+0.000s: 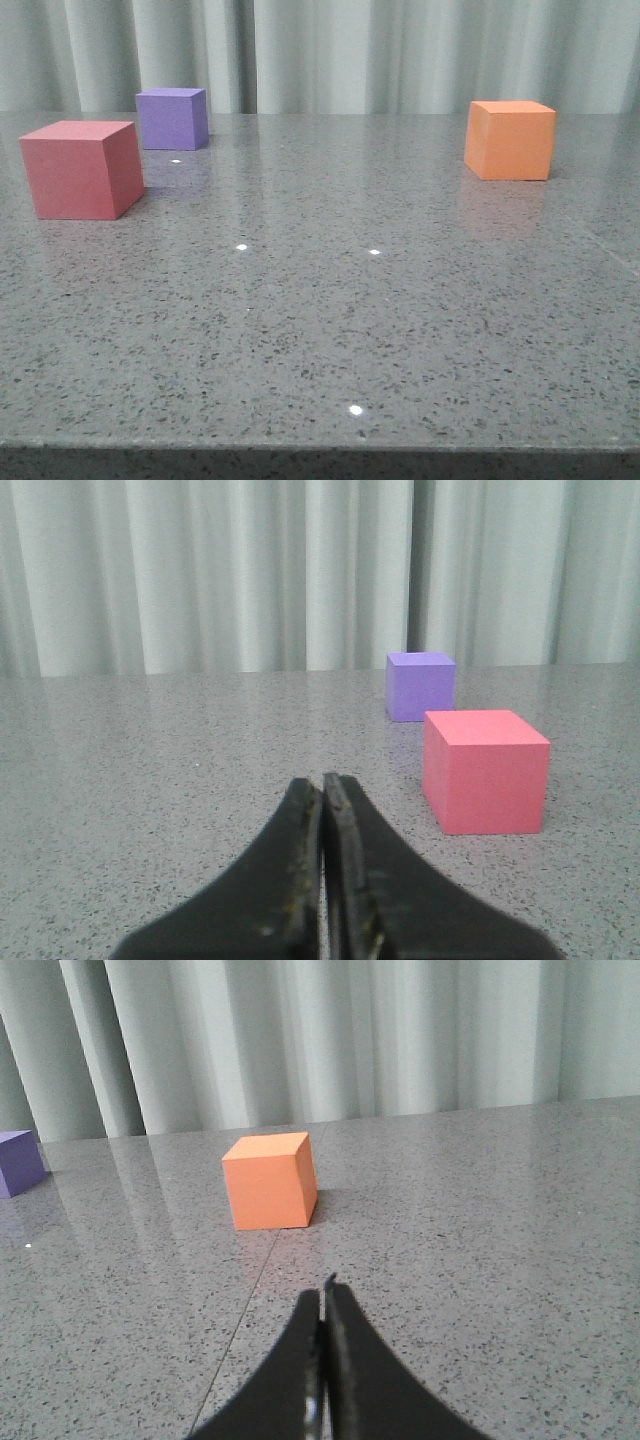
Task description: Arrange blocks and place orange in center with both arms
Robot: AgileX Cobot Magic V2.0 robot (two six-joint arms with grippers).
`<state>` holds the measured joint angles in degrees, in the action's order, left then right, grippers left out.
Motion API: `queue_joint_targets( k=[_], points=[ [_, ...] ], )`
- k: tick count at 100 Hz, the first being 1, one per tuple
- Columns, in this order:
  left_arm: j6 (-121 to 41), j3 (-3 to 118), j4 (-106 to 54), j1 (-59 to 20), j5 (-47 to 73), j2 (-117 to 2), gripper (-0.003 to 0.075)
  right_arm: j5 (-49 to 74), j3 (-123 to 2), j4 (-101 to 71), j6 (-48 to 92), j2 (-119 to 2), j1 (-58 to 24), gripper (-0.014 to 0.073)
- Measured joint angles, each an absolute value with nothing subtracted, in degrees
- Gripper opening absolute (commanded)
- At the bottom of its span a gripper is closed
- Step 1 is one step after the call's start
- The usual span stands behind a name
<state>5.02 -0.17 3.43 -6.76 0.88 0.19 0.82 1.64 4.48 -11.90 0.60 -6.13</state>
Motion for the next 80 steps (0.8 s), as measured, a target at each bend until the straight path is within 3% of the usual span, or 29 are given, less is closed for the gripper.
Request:
queue_joint_targets(
  k=[44,60,80],
  points=[
    [5.0,-0.2,3.4,-6.8,0.9,0.2,-0.0020,0.6,-2.5,3.6,-11.9,0.6,-6.1,-0.0069],
    [5.0,-0.2,3.4,-6.8,0.9,0.2,-0.0020,11.0,-13.6,2.8,-11.9,-2.5,-6.1,-0.0069],
    [5.0,-0.2,3.4,-6.8,0.9,0.2,-0.0020,28.6,-30.7,2.5,-11.9,-17.3,-6.1,-0.0069]
  ],
)
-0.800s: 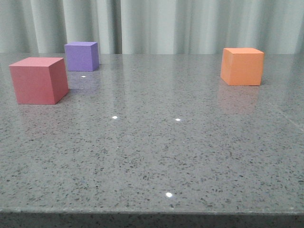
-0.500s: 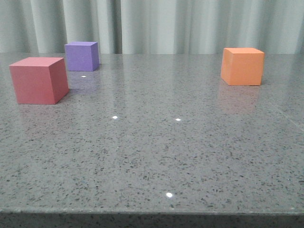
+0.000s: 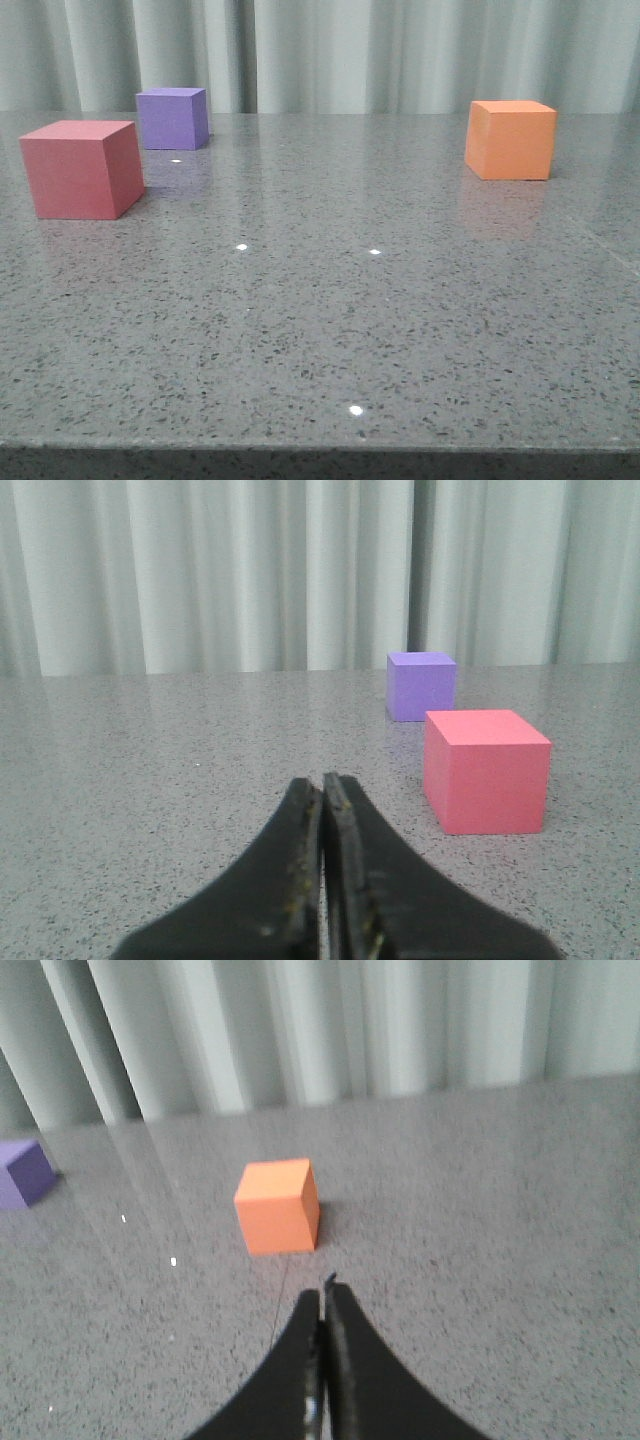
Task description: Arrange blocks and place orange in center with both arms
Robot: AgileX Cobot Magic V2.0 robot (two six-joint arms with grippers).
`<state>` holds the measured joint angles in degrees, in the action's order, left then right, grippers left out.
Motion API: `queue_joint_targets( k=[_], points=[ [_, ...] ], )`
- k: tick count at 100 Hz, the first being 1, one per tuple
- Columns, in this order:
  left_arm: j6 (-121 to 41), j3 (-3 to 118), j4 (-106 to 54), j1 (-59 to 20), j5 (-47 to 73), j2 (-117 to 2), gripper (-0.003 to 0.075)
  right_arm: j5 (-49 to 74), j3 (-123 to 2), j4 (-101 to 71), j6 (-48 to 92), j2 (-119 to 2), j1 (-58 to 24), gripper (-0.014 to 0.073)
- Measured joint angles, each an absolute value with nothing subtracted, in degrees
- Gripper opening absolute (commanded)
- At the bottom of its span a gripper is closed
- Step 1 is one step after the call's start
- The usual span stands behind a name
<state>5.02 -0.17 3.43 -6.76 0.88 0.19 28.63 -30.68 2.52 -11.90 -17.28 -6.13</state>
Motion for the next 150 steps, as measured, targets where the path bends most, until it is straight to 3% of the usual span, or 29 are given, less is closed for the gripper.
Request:
queue_joint_targets(
  k=[24,49,61,80,90,125,150],
  points=[
    [5.0,-0.2,3.4,-6.8,0.9,0.2,-0.0020,36.0,-46.1,2.4,-11.9,-35.0,-6.1,-0.0069],
    [5.0,-0.2,3.4,-6.8,0.9,0.2,-0.0020,35.2,-48.1,2.4,-11.9,-45.4,-6.1,-0.0034],
    [5.0,-0.2,3.4,-6.8,0.9,0.2,-0.0020,36.4,-48.1,2.4,-11.9,-48.4,-6.1,0.0141],
    [5.0,-0.2,3.4,-6.8,0.9,0.2,-0.0020,39.5,-48.1,2.3,-11.9,-50.9,-6.1,0.0565],
    [5.0,-0.2,3.4,-6.8,0.9,0.2,-0.0020,40.6,-48.1,2.2,-11.9,-51.0,-6.1,0.0664],
    [5.0,-0.2,3.4,-6.8,0.9,0.2,-0.0020,41.1,-51.3,1.4,-11.9,-53.4,-6.5,0.0664],
    [5.0,-0.2,3.4,-6.8,0.9,0.2,-0.0020,39.6,-61.2,1.4,-11.9,-66.0,-9.4,0.0664]
  ],
)
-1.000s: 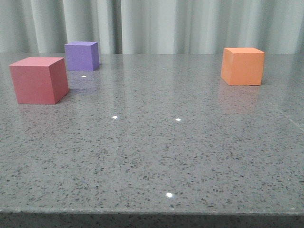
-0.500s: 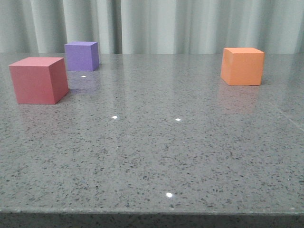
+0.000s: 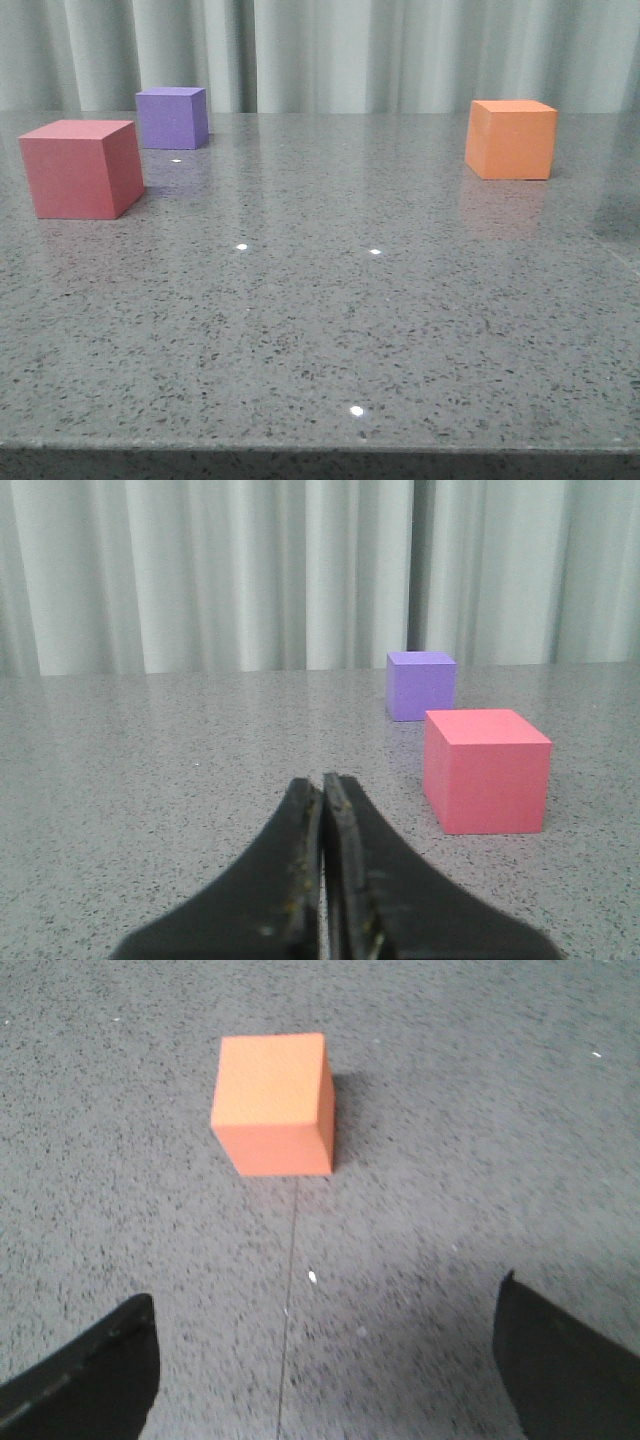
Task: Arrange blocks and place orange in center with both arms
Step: 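Lower the right gripper over the orange cube and close on it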
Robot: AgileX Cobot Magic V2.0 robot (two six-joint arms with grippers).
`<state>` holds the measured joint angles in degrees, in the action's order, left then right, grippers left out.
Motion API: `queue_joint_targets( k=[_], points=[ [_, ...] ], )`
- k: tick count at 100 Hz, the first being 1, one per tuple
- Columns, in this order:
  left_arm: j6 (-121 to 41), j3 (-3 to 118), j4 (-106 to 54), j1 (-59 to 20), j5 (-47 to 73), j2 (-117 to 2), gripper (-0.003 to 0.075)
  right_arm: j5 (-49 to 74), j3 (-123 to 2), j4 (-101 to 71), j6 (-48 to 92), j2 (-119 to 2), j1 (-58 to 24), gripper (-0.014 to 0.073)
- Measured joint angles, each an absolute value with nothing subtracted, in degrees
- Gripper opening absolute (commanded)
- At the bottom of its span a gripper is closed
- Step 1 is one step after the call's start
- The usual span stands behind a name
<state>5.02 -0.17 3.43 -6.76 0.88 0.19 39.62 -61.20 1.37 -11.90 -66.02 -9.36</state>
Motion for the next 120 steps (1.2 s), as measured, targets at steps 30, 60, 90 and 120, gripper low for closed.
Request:
queue_joint_targets(
  k=[30,60,90,120],
  points=[
    [5.0,-0.2,3.4,-6.8,0.9,0.2,-0.0020,39.2,-74.3,1.2,-11.9,-83.6,-10.1,0.0664],
    [5.0,-0.2,3.4,-6.8,0.9,0.2,-0.0020,40.4,-85.2,1.2,-11.9,-96.3,-10.1,0.0664],
    [5.0,-0.2,3.4,-6.8,0.9,0.2,-0.0020,40.8,-87.7,1.2,-11.9,-103.1,-10.1,0.0664],
    [5.0,-0.2,3.4,-6.8,0.9,0.2,-0.0020,41.5,-87.7,1.2,-11.9,-105.3,-10.1,0.0500]
  ],
)
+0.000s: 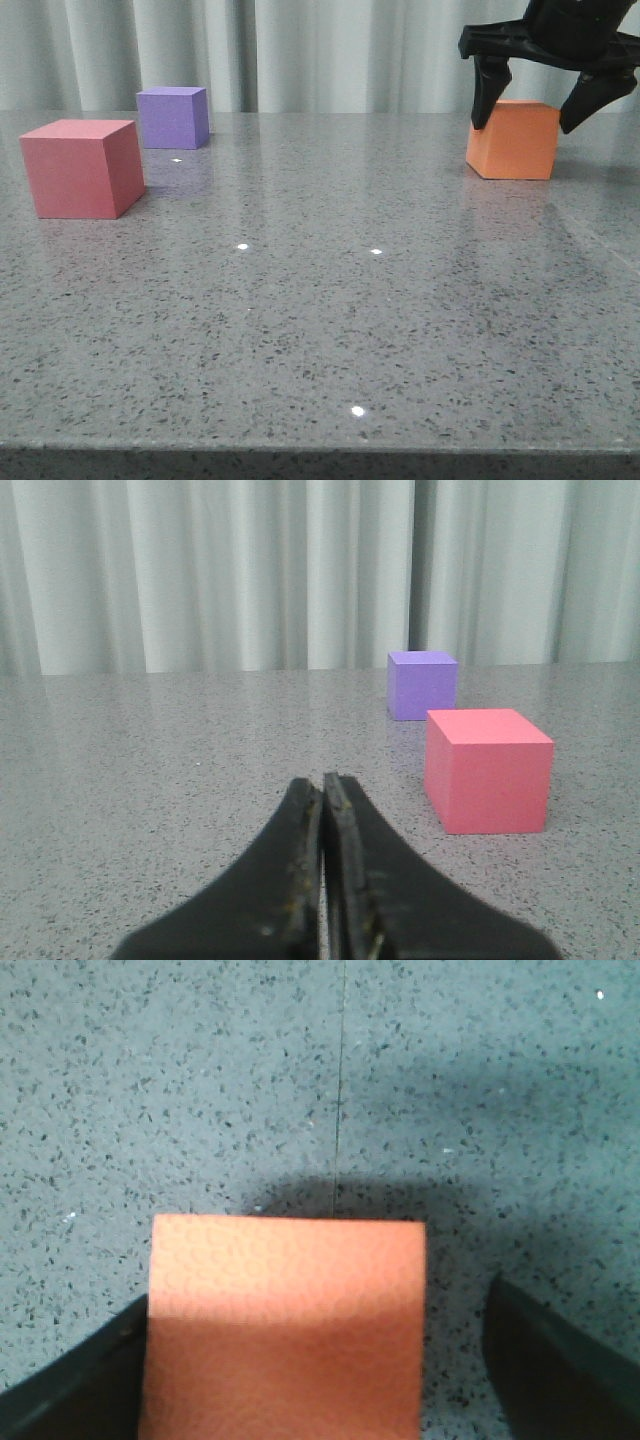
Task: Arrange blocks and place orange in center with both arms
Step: 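Lower the right gripper over the orange cube and close on it, then lift the orange cube with the right gripper and set it down toward the table center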
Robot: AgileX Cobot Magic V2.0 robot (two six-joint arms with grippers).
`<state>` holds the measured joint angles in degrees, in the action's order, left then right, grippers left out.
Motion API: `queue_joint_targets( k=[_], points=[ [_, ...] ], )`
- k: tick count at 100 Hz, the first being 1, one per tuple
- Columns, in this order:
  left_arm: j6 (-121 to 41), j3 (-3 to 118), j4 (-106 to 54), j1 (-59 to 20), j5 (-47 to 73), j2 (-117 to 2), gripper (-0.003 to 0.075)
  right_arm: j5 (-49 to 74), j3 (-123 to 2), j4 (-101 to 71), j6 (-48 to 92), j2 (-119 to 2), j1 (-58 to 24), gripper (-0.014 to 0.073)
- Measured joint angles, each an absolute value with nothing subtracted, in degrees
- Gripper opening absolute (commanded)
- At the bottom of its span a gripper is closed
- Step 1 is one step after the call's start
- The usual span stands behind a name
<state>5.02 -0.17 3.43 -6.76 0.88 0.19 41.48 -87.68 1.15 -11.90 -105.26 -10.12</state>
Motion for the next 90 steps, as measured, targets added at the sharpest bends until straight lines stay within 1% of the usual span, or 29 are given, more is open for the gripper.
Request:
queue_joint_targets(
  k=[8,15,31,43,64,90],
  points=[
    [5.0,-0.2,3.4,-6.8,0.9,0.2,-0.0020,41.6,-87.7,0.8,-11.9,-105.3,-10.2,0.0412],
    [5.0,-0.2,3.4,-6.8,0.9,0.2,-0.0020,41.8,-87.8,0.9,-11.9,-105.3,-10.3,0.0374],
    [5.0,-0.2,3.4,-6.8,0.9,0.2,-0.0020,43.8,-88.9,0.0,-11.9,-105.3,-10.4,0.0373],
    [5.0,-0.2,3.4,-6.8,0.9,0.2,-0.0020,45.4,-92.3,-1.2,-11.9,-105.3,-11.9,0.0373],
    [5.0,-0.2,3.4,-6.8,0.9,0.2,-0.0020,45.5,-100.1,-1.6,-13.7,-106.8,-18.9,0.0373],
    [5.0,-0.2,3.4,-6.8,0.9,0.2,-0.0020,47.1,-110.5,0.9,-20.1,-115.0,-28.2,0.0373]
  ],
)
